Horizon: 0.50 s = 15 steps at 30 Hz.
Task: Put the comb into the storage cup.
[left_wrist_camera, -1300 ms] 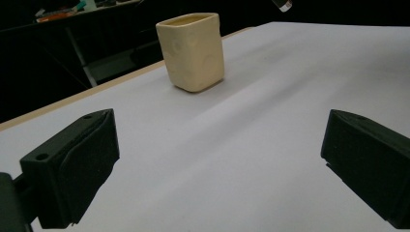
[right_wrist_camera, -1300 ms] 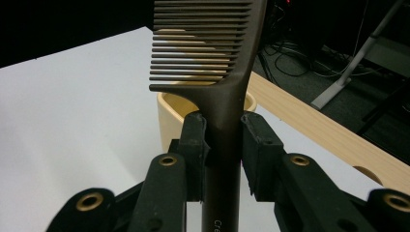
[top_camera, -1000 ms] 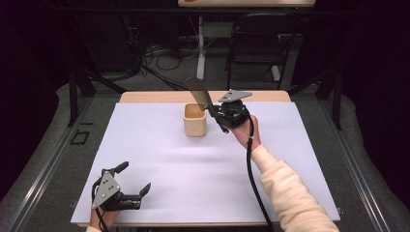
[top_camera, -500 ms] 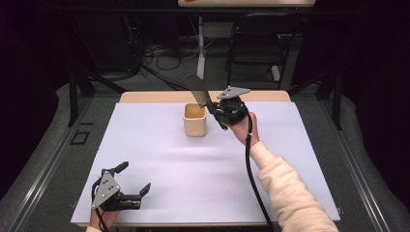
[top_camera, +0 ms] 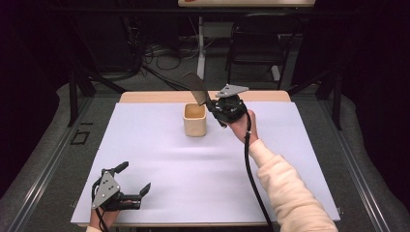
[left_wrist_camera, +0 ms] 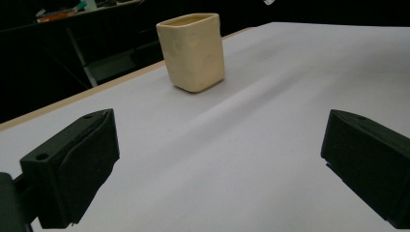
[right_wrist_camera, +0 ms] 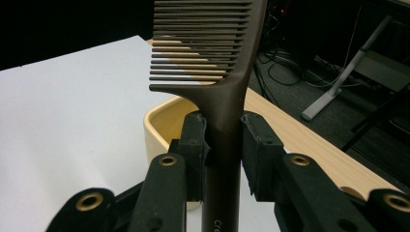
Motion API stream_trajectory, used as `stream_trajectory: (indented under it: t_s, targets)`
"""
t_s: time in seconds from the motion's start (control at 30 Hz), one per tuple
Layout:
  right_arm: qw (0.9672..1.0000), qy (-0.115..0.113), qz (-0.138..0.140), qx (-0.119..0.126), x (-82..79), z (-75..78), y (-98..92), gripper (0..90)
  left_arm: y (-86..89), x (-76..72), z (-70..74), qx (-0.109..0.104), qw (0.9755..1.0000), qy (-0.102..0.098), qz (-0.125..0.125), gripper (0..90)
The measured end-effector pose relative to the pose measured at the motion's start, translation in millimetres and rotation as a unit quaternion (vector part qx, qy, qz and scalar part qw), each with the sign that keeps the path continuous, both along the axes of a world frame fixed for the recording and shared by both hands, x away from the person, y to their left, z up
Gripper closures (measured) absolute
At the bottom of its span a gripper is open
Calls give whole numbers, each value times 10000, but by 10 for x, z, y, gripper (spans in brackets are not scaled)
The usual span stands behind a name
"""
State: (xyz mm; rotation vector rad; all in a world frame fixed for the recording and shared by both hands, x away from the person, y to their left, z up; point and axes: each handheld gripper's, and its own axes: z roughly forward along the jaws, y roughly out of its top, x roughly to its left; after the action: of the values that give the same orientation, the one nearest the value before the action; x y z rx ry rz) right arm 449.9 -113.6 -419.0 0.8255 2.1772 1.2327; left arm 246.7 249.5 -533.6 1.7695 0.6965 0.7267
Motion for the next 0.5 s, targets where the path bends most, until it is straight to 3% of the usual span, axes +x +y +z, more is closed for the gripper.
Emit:
stream_trajectory:
  t_s: [0.5]
  targets:
    - [9998, -171, -10, -48, 49, 52, 49, 722, 0, -2, 0, -22, 10000, -6, 14, 3]
